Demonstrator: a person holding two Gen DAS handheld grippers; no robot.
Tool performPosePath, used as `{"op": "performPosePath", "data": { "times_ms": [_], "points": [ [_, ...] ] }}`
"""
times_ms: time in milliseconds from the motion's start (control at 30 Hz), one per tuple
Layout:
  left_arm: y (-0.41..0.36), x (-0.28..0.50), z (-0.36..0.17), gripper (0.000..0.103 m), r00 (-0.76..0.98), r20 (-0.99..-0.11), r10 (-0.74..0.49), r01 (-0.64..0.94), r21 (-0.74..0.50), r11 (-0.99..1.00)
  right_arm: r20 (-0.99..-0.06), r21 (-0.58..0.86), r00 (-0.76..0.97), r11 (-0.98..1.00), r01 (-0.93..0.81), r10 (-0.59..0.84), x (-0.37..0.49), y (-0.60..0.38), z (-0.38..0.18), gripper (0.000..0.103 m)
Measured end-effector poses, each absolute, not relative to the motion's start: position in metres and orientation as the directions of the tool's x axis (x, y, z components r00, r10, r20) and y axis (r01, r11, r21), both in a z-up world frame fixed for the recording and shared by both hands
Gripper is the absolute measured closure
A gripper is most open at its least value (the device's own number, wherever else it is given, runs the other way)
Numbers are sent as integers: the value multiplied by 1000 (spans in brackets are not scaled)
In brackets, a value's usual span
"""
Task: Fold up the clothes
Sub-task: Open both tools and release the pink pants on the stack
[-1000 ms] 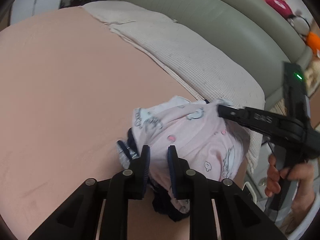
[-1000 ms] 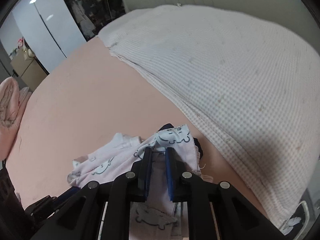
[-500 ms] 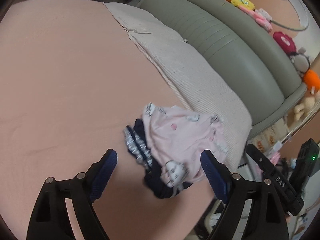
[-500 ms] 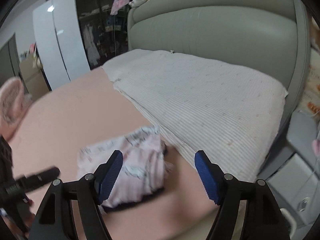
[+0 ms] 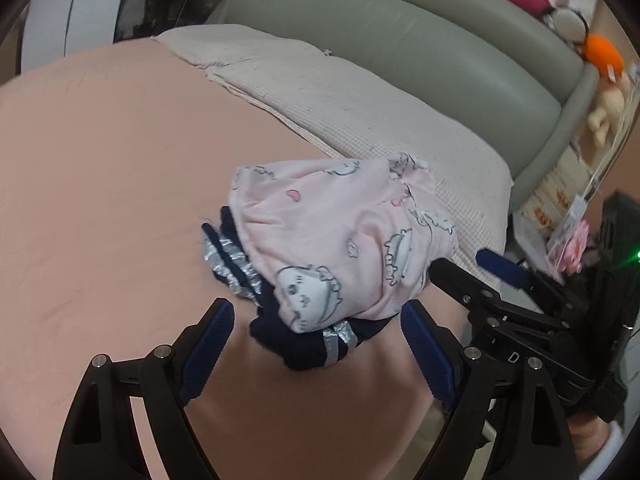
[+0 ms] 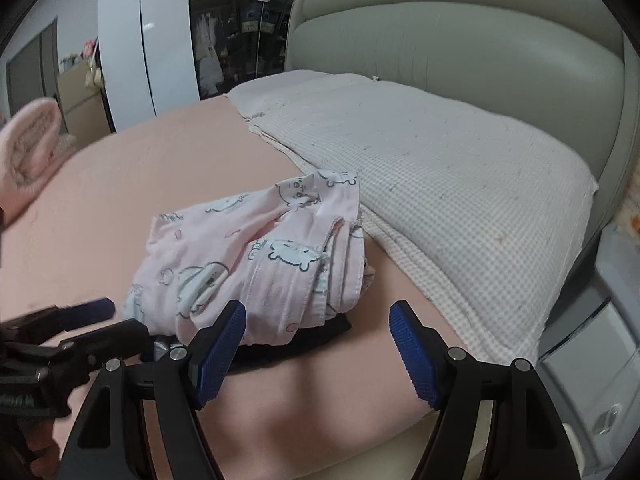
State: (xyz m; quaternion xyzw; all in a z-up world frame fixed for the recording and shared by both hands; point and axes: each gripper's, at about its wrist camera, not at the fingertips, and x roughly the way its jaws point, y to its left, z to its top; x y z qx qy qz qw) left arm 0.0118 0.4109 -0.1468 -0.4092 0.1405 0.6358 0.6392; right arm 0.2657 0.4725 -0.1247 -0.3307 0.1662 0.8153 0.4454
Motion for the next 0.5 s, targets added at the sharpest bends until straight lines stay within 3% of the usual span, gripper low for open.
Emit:
{"op": "performPosePath", "data": {
  "times_ms": [200, 300, 400, 500],
  "points": [
    [426, 3, -164, 46, 144, -749, 647, -916, -348, -198, -701, -26, -377, -550, -835, 605, 262, 476, -132, 32],
    [426, -3, -171, 48, 161, -753, 638, -907, -367, -205, -711, 0, -389, -553, -833, 586, 262, 478, -136, 49],
    [419, -2, -169, 50, 115, -750, 652, -929, -313, -197, -699, -75, -354, -556, -828, 621, 252, 474, -138, 63],
    [416, -4, -169, 59, 122, -748, 652, -922, -328, -204, -697, -152, -317, -565, -811, 643, 244, 471, -139, 69]
  ]
}}
